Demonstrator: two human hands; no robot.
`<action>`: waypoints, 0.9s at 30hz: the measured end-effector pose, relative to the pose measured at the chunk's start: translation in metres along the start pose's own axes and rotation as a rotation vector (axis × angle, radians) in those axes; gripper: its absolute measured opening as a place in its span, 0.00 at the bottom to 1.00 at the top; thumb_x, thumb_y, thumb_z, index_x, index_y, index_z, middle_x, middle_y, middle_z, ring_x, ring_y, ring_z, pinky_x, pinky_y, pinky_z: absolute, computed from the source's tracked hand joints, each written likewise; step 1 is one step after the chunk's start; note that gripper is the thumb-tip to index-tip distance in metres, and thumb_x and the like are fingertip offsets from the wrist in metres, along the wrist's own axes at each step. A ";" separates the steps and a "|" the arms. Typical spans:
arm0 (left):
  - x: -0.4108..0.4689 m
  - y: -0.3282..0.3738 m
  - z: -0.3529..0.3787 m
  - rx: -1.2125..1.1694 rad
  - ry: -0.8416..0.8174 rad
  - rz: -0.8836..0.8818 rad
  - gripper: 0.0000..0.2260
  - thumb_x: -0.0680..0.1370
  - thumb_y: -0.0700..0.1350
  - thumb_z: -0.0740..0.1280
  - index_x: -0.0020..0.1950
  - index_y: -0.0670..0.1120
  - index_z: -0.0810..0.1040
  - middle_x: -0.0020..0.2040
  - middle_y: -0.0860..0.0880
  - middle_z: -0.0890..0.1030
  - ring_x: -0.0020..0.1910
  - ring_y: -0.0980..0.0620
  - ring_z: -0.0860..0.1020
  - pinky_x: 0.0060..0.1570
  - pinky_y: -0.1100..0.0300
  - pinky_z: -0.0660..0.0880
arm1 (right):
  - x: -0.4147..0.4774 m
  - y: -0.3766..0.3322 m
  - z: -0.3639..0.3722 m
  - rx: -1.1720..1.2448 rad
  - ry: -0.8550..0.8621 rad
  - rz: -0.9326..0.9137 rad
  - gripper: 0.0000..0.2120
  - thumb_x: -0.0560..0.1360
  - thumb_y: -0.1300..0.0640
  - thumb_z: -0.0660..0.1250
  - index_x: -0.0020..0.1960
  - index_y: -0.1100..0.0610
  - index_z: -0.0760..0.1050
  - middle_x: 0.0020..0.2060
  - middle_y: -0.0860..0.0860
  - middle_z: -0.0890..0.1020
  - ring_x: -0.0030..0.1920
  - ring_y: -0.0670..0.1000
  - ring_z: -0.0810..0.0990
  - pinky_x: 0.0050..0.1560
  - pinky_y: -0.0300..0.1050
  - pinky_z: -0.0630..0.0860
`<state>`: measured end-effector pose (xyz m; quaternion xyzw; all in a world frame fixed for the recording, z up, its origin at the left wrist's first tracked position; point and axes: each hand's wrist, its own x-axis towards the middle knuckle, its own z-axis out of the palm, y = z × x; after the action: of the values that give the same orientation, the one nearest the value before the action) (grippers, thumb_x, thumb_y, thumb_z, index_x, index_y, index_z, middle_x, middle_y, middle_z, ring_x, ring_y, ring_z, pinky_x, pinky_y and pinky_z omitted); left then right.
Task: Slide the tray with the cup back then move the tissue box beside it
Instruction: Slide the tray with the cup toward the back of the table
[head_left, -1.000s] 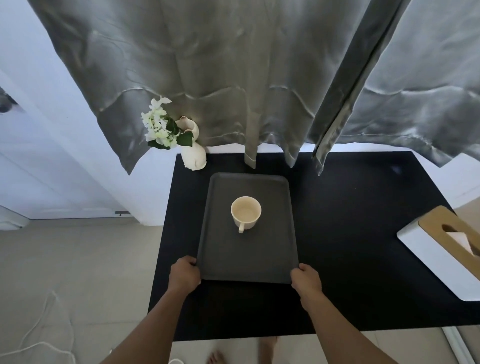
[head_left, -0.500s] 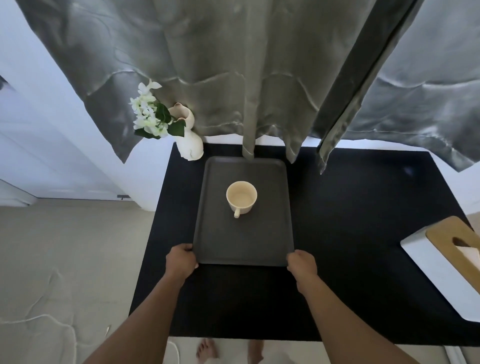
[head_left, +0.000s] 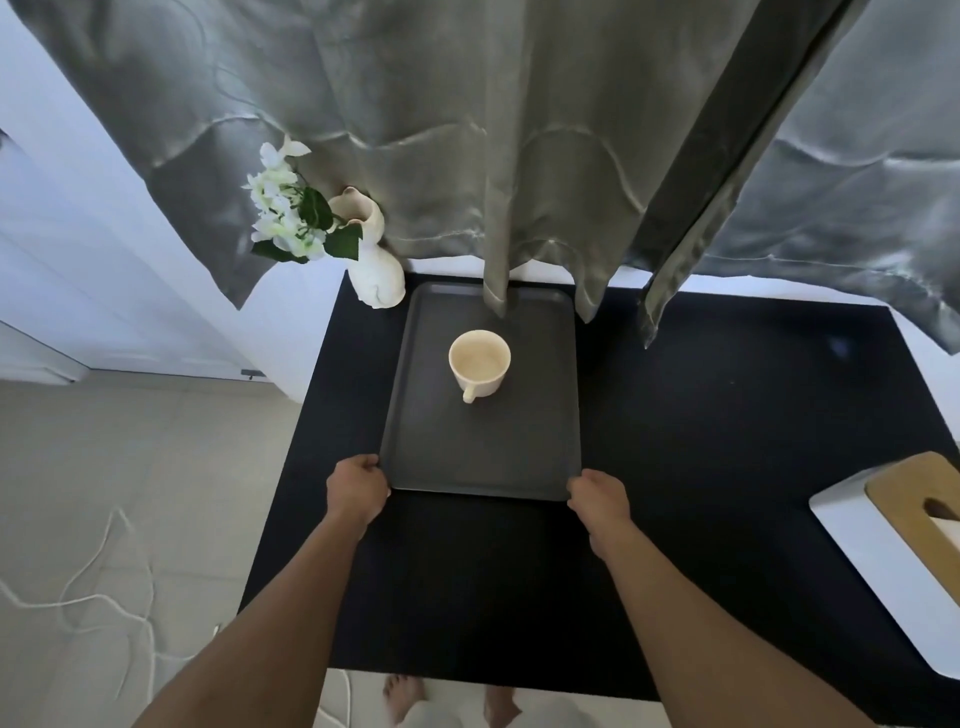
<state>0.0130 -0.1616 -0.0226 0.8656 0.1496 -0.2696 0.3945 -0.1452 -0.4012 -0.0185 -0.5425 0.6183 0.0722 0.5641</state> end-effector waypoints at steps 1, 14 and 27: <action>-0.001 0.002 0.001 -0.002 0.001 -0.001 0.18 0.79 0.35 0.61 0.70 0.40 0.74 0.52 0.42 0.81 0.46 0.45 0.81 0.51 0.55 0.77 | 0.000 -0.003 -0.001 -0.010 0.002 -0.001 0.10 0.74 0.62 0.63 0.55 0.55 0.74 0.64 0.57 0.77 0.61 0.57 0.77 0.60 0.55 0.75; 0.011 0.019 0.007 0.024 0.021 0.001 0.19 0.79 0.36 0.62 0.70 0.41 0.74 0.64 0.39 0.79 0.57 0.40 0.81 0.60 0.49 0.78 | 0.007 -0.026 -0.007 -0.082 -0.054 -0.064 0.17 0.76 0.62 0.63 0.64 0.53 0.73 0.66 0.56 0.76 0.58 0.55 0.78 0.48 0.48 0.76; -0.006 0.022 0.013 0.319 0.040 0.188 0.20 0.80 0.39 0.59 0.72 0.39 0.70 0.68 0.38 0.75 0.63 0.38 0.77 0.64 0.45 0.74 | -0.001 -0.030 -0.009 -0.234 -0.074 -0.130 0.27 0.79 0.59 0.61 0.76 0.56 0.62 0.72 0.55 0.70 0.68 0.55 0.72 0.65 0.51 0.71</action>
<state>0.0140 -0.1862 -0.0124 0.9326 0.0314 -0.2345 0.2725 -0.1287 -0.4189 0.0008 -0.6402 0.5481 0.1272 0.5230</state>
